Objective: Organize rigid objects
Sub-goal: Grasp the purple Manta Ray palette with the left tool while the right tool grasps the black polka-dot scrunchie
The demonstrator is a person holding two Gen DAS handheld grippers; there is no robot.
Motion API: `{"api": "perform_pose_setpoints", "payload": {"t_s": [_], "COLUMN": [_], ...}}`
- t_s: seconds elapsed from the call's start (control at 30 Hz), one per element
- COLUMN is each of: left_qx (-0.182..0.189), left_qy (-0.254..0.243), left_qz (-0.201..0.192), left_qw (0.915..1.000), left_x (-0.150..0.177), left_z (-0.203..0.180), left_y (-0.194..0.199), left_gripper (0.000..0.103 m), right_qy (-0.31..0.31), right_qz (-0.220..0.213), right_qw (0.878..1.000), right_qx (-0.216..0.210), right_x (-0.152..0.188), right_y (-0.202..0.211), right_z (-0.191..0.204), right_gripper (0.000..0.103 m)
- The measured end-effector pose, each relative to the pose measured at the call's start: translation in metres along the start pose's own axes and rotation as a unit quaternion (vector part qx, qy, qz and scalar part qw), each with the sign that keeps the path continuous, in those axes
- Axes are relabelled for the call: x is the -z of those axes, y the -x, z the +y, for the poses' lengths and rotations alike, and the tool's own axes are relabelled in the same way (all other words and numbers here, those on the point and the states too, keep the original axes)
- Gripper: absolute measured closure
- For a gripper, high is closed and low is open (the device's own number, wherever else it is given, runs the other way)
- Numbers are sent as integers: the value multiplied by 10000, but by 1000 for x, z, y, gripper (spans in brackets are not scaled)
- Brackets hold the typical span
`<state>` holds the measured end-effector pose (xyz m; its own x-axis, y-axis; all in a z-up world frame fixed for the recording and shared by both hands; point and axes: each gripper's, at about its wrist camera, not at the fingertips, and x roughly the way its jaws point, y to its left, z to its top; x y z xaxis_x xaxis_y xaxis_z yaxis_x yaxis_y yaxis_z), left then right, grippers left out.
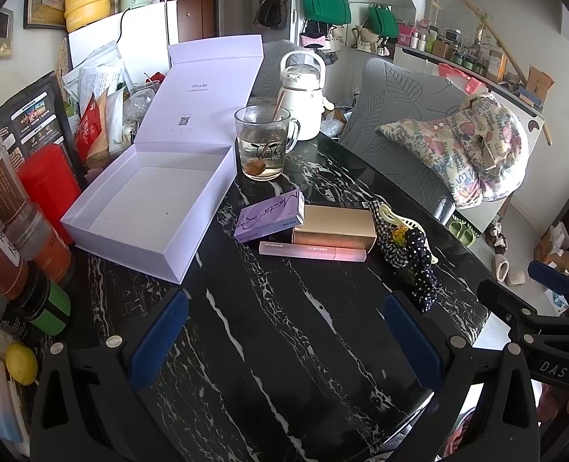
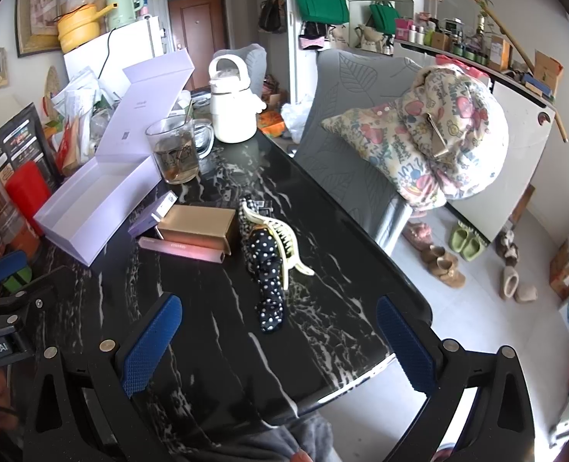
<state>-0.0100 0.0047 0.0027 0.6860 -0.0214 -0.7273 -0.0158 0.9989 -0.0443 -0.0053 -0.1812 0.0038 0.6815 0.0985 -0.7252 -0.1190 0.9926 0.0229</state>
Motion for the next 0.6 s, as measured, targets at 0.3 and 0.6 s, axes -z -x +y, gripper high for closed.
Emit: {"api": "perform_pose_setpoints", "payload": {"t_s": [0.3, 0.6], "left_qx": [18, 11], "left_qy": [76, 181], "left_qz": [76, 295], "left_qw": [9999, 9994], "left_x": [2, -6], "left_z": [0, 4], "left_y": [-7, -33], "left_gripper": [0, 0], "right_qy": [48, 32], "right_qz": [-22, 140], "right_qw": [9999, 9992], "right_qx": [-135, -373], "right_x": [7, 6], "right_y": [-5, -31], "right_z": [-3, -10], "right_gripper": [0, 0]}}
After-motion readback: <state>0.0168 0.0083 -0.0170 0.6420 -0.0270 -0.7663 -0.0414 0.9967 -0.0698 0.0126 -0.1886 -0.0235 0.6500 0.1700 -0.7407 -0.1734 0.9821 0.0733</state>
